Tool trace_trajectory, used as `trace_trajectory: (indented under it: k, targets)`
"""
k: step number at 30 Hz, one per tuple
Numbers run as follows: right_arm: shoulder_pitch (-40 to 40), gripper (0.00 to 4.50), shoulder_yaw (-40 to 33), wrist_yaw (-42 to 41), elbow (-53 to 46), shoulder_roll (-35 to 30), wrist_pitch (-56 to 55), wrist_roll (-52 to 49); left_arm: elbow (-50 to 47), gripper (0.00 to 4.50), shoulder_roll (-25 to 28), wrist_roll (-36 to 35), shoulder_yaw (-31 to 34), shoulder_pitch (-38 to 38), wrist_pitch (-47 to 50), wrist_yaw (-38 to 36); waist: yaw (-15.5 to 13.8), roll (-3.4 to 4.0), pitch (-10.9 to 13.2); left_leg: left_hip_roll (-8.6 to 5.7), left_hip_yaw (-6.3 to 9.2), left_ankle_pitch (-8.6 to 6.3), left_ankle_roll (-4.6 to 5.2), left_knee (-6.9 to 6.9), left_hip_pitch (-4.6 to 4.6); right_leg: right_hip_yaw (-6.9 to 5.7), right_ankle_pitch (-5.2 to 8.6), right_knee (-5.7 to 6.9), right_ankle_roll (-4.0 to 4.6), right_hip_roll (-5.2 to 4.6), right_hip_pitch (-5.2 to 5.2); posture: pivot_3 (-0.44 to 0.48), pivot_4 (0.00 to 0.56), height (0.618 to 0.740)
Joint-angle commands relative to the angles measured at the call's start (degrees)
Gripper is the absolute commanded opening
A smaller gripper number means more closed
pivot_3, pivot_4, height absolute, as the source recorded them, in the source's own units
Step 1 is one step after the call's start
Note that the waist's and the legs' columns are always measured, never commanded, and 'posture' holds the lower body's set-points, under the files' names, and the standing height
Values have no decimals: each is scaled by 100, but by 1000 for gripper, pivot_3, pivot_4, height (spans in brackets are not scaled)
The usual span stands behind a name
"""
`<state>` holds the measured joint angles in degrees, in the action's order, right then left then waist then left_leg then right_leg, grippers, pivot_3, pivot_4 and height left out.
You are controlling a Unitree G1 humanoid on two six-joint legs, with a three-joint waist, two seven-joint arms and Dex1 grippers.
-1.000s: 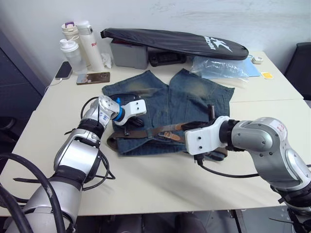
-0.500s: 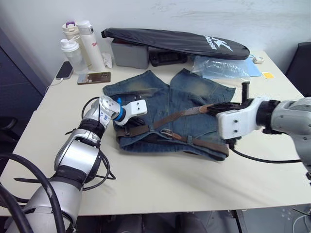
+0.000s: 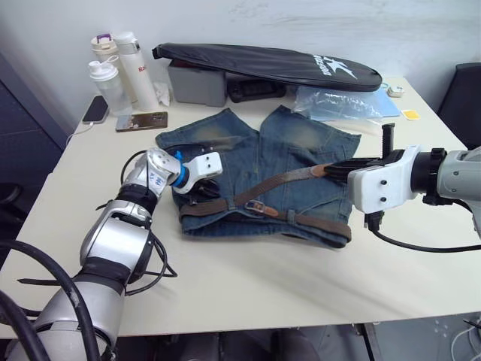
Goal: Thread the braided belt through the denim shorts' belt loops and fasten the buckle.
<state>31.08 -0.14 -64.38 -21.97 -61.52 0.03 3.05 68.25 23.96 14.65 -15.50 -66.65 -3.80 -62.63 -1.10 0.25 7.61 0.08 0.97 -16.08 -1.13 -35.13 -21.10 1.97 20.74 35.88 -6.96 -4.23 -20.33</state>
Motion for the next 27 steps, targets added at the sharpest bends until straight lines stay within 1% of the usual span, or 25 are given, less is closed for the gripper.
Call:
trace_trajectory:
  k: [1, 4, 5, 7, 9, 12, 17, 22, 27]
  targets:
    - [262, 0, 0, 101, 2, 75, 63, -65, -431, 3037, 281, -417, 336, 31, -3, -570, 16, 0, 1, 0, -2, 1, -1, 1, -4, 1, 0, 0, 0, 0, -7, 0, 150, 740]
    - [385, 0, 59, 89, -7, 177, 389, -149, -1020, 4378, 459, -907, 719, 104, 311, -980, 41, 0, 4, 6, -2, 1, -2, 6, -9, -1, 0, 0, 0, 1, -16, 0, 150, 740]
    - [432, 0, 83, 89, -15, 219, 564, -189, -1311, 4450, 487, -1094, 856, 170, 451, -1065, 52, 0, 4, 9, -2, 1, -2, 6, -9, -2, 0, -1, 1, 1, -16, 0, 150, 740]
    - [559, 0, 165, 80, -24, 300, 953, -250, -2052, 4450, 508, -1437, 1071, 407, 782, -1148, 59, 2, 4, 36, -2, 2, -3, 6, -11, -1, 0, 0, 0, -1, -15, 0, 150, 740]
    - [715, 0, 272, 66, -23, 378, 1309, -262, -2738, 4450, 526, -1612, 1198, 658, 995, -999, 69, 5, 3, 37, -2, 2, -3, 4, -10, 0, 0, 0, 1, -5, -11, 0, 150, 740]
    - [882, 0, 403, 5, -99, 477, 1775, -397, -3680, 4450, 510, -1900, 1375, 985, 1598, -737, 91, 6, 3, 38, 0, 1, -3, 5, -10, -1, 0, 0, 1, -9, -9, 0, 150, 740]
    - [1272, 0, 632, 54, -110, 752, 2244, -471, -5107, 4450, 510, -2233, 1417, 1436, 2455, -399, 124, 6, 3, 40, 1, 1, -2, 6, -10, 2, 0, 0, 1, -8, -12, 0, 150, 740]
    - [1565, 0, 764, 176, 55, 948, 2409, -383, -5764, 4450, 609, -2331, 1366, 1702, 2838, -177, 126, 7, 3, 42, 1, 1, -2, 7, -9, 3, 0, -1, 1, -2, -12, 0, 150, 740]
    - [1608, 0, 669, 186, 169, 875, 2256, -392, -5960, 4450, 847, -2344, 1293, 2009, 2810, -215, 123, 8, 3, 41, -1, 1, -1, 6, -9, 3, 0, -2, 1, -3, -12, 0, 150, 740]
